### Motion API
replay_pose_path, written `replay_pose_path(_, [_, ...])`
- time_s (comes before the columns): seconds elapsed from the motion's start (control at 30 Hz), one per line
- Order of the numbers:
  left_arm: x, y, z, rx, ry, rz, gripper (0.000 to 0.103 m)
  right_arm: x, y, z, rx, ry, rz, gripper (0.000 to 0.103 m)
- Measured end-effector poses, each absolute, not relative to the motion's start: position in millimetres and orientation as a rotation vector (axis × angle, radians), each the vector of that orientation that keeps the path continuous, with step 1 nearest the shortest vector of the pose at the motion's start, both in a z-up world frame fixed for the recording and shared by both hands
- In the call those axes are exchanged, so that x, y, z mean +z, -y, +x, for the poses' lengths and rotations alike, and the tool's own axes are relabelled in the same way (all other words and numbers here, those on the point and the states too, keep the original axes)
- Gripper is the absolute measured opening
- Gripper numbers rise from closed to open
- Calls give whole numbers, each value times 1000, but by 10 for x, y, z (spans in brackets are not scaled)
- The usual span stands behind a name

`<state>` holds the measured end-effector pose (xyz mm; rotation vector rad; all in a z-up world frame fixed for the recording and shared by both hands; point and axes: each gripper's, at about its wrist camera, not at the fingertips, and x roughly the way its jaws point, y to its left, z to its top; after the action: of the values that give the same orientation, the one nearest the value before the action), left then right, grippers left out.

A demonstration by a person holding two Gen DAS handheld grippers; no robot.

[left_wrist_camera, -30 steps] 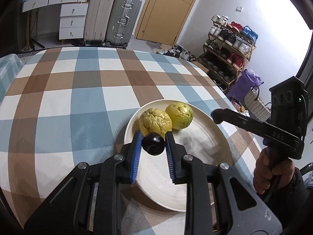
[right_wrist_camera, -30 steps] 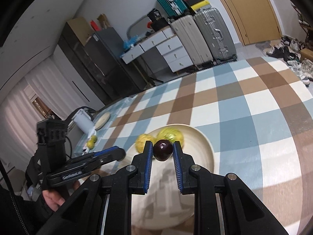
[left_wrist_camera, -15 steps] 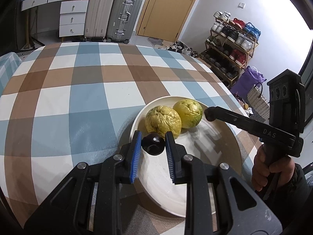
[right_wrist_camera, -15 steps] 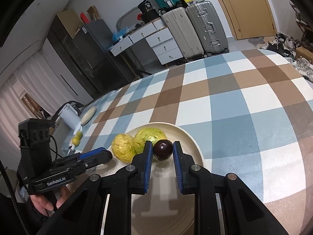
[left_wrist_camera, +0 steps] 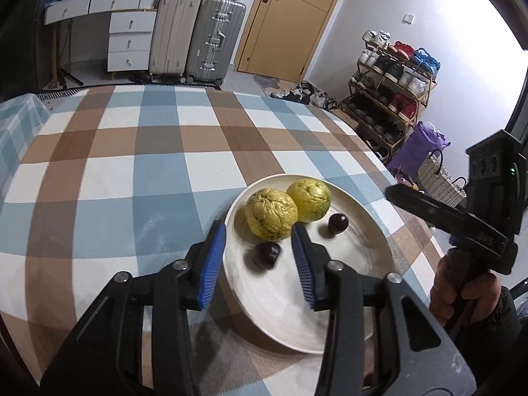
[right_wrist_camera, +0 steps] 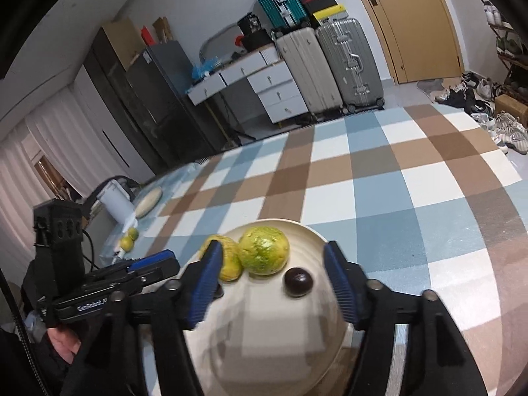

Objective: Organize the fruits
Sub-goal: 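Lift both tools away from the plate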

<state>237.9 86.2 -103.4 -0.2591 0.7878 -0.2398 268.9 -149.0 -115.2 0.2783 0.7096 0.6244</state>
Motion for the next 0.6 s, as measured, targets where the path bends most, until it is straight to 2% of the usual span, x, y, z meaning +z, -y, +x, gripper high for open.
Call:
replay_pose_path(0.17, [-831,-820,2130,-225,-753,-250,61,-979,1572,2429,614,-658,281,98])
replay_pose_path(0.23, [-742,-801,2020,-218,-736,-245,69,-911,1605,2299,606,-636,284,101])
replay_pose_path(0.3, [-659,-783,1910,-201,-720,-238,81,-849,1627,2166,601,-621,281,102])
replay_pose_path(0.53, [-399,-681,1534,-196,-691,-218,84,-696,1675,1740,588,-586,254,103])
replay_pose_path(0.6, [-330,-634,1408,-190,-680,-199,88,-672,1685,1634,585,-578,250,103])
